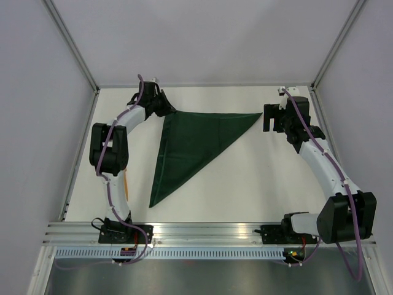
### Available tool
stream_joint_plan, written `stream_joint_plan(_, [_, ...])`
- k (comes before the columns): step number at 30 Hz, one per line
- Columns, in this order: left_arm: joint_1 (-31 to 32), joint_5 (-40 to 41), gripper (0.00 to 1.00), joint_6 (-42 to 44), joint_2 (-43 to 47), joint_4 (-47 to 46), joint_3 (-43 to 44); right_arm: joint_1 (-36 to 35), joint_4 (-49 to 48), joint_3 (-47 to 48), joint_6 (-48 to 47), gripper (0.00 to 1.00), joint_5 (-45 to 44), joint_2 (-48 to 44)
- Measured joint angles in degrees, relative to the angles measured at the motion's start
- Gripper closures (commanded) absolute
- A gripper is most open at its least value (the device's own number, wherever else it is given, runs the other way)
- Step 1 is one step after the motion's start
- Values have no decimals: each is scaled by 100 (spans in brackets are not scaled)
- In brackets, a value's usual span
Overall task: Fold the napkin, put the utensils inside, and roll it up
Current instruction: Fold the napkin at the center of the board.
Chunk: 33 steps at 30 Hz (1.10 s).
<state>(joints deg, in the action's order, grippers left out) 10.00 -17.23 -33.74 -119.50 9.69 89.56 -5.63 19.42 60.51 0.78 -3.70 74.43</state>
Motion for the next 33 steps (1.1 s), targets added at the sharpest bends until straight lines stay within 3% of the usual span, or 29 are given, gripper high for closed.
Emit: stream_joint_plan(33, [-223, 11, 98, 85, -293, 92, 350, 0, 0, -7, -118, 2, -2, 74])
